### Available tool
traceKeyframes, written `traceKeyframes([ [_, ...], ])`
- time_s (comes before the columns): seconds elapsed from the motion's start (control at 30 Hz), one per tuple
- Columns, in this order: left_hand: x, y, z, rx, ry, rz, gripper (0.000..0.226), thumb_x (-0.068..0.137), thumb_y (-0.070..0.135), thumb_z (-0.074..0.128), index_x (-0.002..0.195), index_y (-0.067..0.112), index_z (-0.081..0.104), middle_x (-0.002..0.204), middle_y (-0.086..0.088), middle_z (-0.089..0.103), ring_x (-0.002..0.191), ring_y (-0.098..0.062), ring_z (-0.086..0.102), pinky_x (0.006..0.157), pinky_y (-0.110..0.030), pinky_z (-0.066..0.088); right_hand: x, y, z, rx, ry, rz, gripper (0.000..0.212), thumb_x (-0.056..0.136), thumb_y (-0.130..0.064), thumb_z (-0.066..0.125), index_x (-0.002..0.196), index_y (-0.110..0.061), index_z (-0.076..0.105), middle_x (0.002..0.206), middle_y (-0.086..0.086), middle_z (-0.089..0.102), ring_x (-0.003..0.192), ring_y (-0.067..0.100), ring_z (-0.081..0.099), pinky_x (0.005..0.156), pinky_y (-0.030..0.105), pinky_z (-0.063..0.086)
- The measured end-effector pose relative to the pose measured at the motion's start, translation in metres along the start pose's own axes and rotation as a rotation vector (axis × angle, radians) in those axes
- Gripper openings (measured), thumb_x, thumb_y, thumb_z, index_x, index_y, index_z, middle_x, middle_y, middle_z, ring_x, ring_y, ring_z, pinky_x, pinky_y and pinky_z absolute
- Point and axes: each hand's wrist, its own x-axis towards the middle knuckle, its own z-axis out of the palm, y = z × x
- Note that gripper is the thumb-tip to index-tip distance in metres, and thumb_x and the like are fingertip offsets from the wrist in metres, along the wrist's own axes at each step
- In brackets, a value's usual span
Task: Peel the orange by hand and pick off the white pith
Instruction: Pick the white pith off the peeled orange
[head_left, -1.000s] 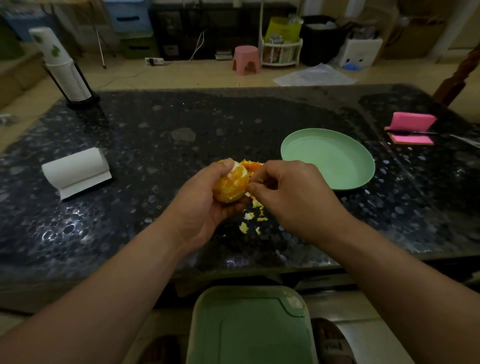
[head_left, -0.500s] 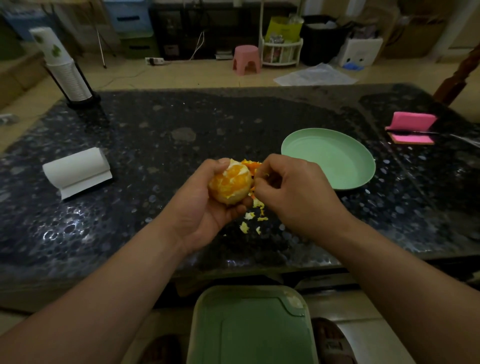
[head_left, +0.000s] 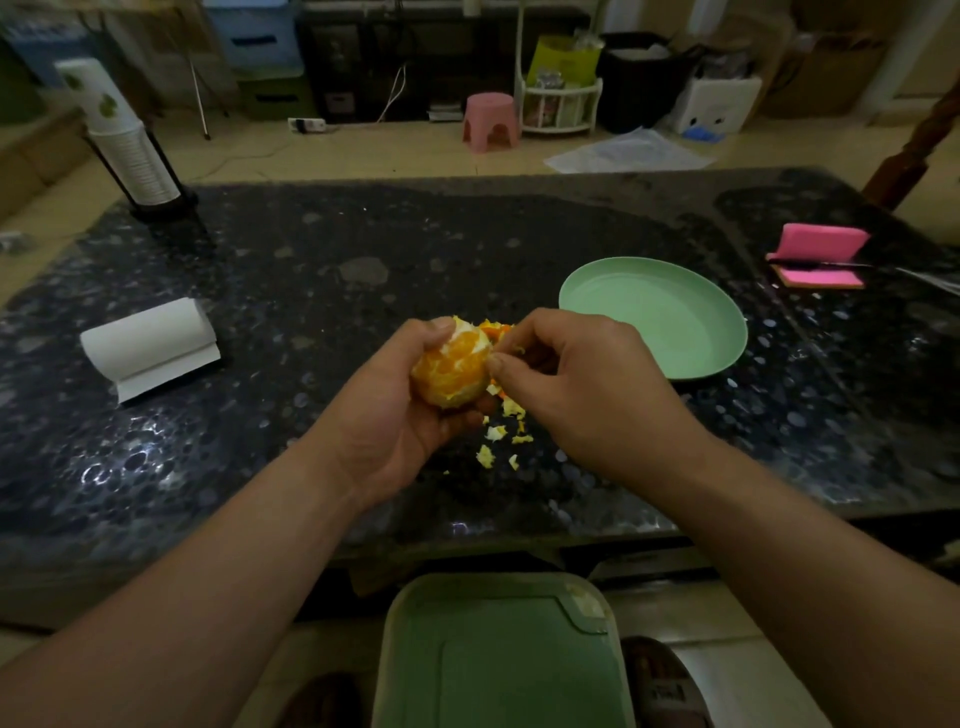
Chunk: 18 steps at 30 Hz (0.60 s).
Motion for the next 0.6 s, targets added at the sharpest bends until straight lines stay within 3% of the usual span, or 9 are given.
traceKeyframes([
  [0.13,0.0002,-0.0043,0.0045,0.047,0.04,0.027,0.03,0.104,0.034,0.054,0.118,0.011,0.067,0.106,-0.012,0.072,0.084,-0.022,0.069,0.073,-0.034,0.059,-0.0008,0.0003,0.0035,-0.04,0.022,-0.01,0.009,0.096,-0.031,0.071,0.094,-0.025,0.076,0.076,-0.011,0.071,0.072,0.005,0.067,0.07,0.034,0.06],
  [0.2,0.0005,-0.006,0.0066,0.046,0.041,0.039,0.027,0.104,0.033,0.053,0.116,0.012,0.067,0.105,-0.01,0.073,0.086,-0.02,0.07,0.076,-0.035,0.06,-0.0016,-0.0006,0.0055,-0.057,0.045,-0.025,0.008,0.095,-0.029,0.071,0.091,-0.023,0.075,0.074,-0.01,0.07,0.069,0.006,0.065,0.068,0.038,0.059],
  [0.43,0.0013,-0.0066,0.0048,0.042,0.036,0.046,0.024,0.103,0.033,0.054,0.111,0.016,0.069,0.104,-0.009,0.074,0.088,-0.021,0.071,0.085,-0.041,0.058,-0.002,-0.0022,0.0073,-0.074,0.081,-0.066,0.008,0.094,-0.024,0.071,0.086,-0.022,0.07,0.07,-0.01,0.065,0.064,0.008,0.061,0.062,0.038,0.056],
  [0.6,-0.0004,-0.0021,0.0055,-0.007,0.032,0.03,0.025,0.103,0.034,0.053,0.108,0.014,0.067,0.099,-0.011,0.073,0.078,-0.023,0.068,0.07,-0.033,0.056,-0.0002,0.001,0.0019,-0.006,0.036,-0.031,0.006,0.096,-0.023,0.07,0.097,-0.024,0.076,0.072,-0.012,0.068,0.068,0.006,0.064,0.063,0.03,0.055],
])
